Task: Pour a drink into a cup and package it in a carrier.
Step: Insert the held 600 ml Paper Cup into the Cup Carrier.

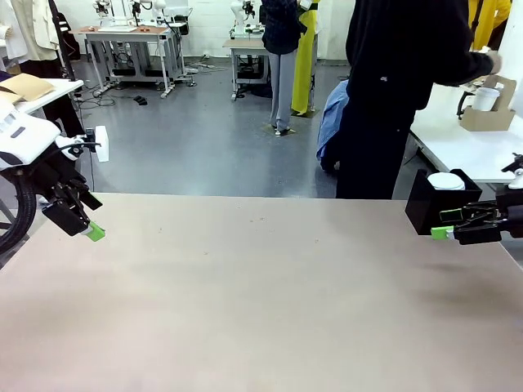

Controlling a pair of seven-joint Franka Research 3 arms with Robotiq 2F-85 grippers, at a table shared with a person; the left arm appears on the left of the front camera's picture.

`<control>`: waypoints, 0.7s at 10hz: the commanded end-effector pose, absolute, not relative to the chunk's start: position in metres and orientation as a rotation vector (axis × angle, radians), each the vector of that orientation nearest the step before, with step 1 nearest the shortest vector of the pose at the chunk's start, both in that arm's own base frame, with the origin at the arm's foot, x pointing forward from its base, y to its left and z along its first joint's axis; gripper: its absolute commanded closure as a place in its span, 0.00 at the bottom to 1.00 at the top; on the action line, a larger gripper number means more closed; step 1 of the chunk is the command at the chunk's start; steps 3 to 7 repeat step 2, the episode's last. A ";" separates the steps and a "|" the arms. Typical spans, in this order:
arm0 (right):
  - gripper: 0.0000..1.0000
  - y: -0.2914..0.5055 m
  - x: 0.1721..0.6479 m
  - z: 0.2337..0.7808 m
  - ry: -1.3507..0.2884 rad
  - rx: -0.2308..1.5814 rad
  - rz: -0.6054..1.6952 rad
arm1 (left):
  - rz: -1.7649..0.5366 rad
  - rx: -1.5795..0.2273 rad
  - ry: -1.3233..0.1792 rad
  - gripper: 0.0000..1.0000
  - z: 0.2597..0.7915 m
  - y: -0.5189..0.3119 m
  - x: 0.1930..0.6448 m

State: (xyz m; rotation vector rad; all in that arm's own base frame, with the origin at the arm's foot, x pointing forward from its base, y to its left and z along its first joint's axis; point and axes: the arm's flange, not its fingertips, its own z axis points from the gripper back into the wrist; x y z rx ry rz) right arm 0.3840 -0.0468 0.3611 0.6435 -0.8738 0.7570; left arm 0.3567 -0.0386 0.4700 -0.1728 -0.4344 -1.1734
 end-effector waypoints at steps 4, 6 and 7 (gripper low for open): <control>0.00 -0.048 0.383 0.362 -0.882 0.652 0.761 | -1.169 -0.182 -0.443 0.00 0.471 -0.039 0.356; 0.00 -0.048 0.383 0.362 -0.882 0.652 0.761 | -1.169 -0.182 -0.443 0.00 0.471 -0.039 0.356; 0.00 -0.048 0.383 0.362 -0.882 0.652 0.761 | -1.169 -0.182 -0.443 0.00 0.471 -0.039 0.356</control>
